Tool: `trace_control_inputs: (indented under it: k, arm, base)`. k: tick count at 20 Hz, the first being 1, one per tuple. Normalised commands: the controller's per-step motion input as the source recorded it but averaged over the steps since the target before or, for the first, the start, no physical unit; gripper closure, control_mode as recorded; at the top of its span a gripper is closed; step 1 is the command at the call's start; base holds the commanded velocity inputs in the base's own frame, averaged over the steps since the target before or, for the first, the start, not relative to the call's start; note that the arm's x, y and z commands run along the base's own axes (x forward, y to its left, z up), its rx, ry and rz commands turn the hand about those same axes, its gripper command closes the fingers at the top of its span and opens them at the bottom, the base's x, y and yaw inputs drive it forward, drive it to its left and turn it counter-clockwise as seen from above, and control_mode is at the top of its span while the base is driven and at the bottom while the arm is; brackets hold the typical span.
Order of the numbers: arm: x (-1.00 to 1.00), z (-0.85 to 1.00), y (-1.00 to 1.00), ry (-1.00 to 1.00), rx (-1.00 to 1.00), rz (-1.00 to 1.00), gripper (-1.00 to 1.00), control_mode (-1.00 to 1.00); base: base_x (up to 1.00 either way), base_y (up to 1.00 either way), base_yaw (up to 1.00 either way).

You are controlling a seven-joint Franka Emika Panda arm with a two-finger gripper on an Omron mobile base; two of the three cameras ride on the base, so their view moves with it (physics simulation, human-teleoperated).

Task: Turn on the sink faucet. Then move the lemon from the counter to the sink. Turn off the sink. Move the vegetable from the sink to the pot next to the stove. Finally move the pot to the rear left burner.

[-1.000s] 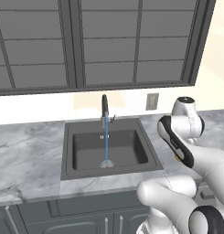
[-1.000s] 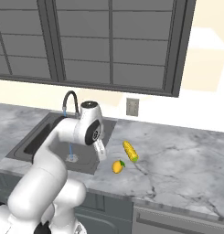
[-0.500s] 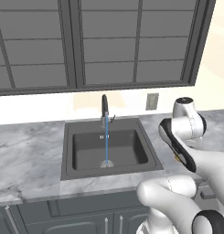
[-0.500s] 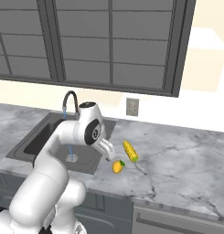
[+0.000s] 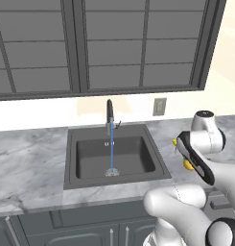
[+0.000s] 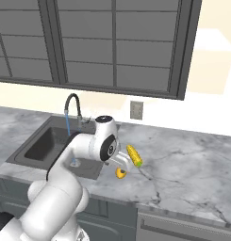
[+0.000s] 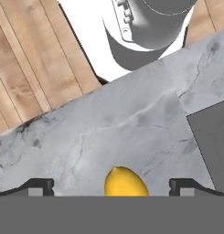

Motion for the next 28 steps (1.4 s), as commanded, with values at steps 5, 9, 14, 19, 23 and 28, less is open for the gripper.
trace_control_inputs:
  k: [5,9,14,19,23,28]
  arm:
    - [0.37,-0.27,-0.11,0.02,0.00,0.07,-1.00,-1.00]
    - [0.39,-0.28,-0.07,0.05,0.00,0.08,-1.00,-1.00]
    - [0.27,-0.20,-0.14,0.03,0.01,0.07,-1.00,-1.00]
    - [0.00,-0.12,-0.19,0.00,0.01,0.01,-1.00,-1.00]
    - [0.00,-0.05,-0.01,0.00,0.01,0.00,-1.00,-1.00]
    - [0.00,-0.04,0.00,0.00,0.00,0.00,-1.00,-1.00]
  base:
    - [0.00,0.00,0.00]
    - [0.00,0.00,0.00]
    - [0.00,0.00,0.00]
    - [0.00,0.00,0.00]
    - [0.00,0.00,0.00]
    - [0.00,0.00,0.00]
